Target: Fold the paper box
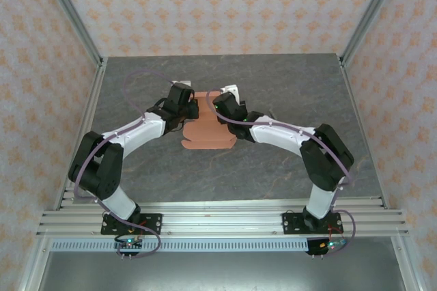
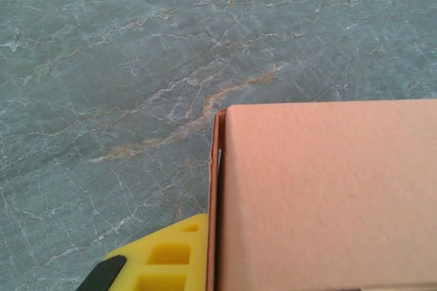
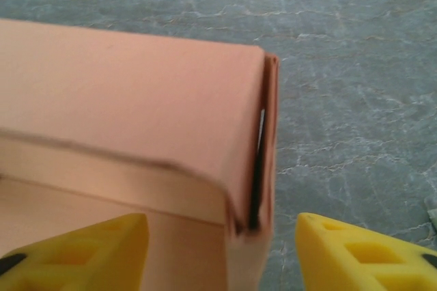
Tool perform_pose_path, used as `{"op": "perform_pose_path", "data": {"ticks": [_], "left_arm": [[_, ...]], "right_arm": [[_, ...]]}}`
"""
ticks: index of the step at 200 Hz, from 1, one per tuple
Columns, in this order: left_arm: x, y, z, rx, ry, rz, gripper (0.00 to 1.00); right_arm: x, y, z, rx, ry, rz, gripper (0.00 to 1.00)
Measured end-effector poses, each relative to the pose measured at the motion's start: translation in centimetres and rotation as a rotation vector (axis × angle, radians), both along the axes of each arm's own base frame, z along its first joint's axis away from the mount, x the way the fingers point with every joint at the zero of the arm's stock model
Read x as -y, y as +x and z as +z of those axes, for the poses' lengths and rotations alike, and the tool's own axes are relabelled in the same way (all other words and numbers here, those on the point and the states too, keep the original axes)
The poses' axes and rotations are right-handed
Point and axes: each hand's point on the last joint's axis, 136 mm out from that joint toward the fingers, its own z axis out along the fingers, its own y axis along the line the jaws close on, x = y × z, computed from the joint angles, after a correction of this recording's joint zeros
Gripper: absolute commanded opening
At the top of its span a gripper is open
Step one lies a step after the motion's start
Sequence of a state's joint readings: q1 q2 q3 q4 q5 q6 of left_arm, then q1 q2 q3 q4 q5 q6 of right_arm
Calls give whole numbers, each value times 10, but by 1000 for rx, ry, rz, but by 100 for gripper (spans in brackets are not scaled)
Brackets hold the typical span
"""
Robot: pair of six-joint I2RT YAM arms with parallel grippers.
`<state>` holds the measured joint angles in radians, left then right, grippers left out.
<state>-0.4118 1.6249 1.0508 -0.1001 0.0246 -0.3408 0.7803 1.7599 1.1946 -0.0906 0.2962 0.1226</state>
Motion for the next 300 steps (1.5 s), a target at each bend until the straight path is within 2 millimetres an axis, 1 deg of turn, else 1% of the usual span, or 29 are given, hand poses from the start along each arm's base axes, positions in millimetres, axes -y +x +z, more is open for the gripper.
{"op": "perform_pose_path", "data": {"ticks": [23, 42, 56, 70, 83, 92, 104, 119, 129, 139, 146, 159, 186, 204, 216, 241, 265, 287, 300], "left_arm": [[-3, -1, -3, -13, 16, 9, 5], [-6, -2, -3, -22, 33, 20, 5], [-8, -2, -1, -26, 43, 22, 5], [-9, -3, 0, -33, 53, 22, 4], [-10, -5, 0, -46, 67, 14, 4], [-11, -8, -2, -63, 80, 7, 5], [-12, -13, -5, -99, 97, -8, 5], [-11, -24, -9, -161, 118, -47, 5], [-9, -30, -10, -208, 128, -77, 5], [-6, -33, -12, -251, 148, -110, 6], [-5, -36, -14, -285, 163, -134, 6], [-4, -45, -16, -347, 203, -178, 6], [-5, -66, -15, -462, 279, -265, 6], [-7, -72, -13, -525, 324, -312, 6], [-8, -75, -17, -582, 360, -346, 6], [-13, -77, -37, -715, 447, -413, 6], [-15, -80, -58, -838, 503, -477, 6], [-12, -77, -64, -896, 520, -527, 7], [-10, -72, -63, -913, 529, -548, 9]], "right_arm": [[-4, -12, 9, -19, 57, 51, 73], [-6, -27, 21, -38, 112, 102, 75], [-6, -38, 35, -44, 150, 139, 75], [-6, -47, 54, -36, 186, 173, 75], [-2, -53, 71, -24, 213, 194, 75], [5, -55, 82, -14, 228, 192, 75], [17, -52, 91, -7, 246, 175, 75], [42, -39, 99, -2, 281, 112, 75], [58, -30, 99, -4, 307, 63, 75], [74, -22, 94, -18, 328, 12, 75], [82, -20, 88, -33, 337, -15, 75], [88, -20, 74, -73, 339, -40, 75], [86, -29, 48, -155, 333, -48, 75], [84, -38, 33, -205, 338, -35, 75], [82, -44, 22, -246, 339, -20, 75], [77, -52, 6, -310, 346, -1, 74], [78, -58, -3, -339, 341, 3, 74], [80, -63, -13, -360, 329, -3, 74], [82, -66, -18, -371, 322, -7, 74]]}}
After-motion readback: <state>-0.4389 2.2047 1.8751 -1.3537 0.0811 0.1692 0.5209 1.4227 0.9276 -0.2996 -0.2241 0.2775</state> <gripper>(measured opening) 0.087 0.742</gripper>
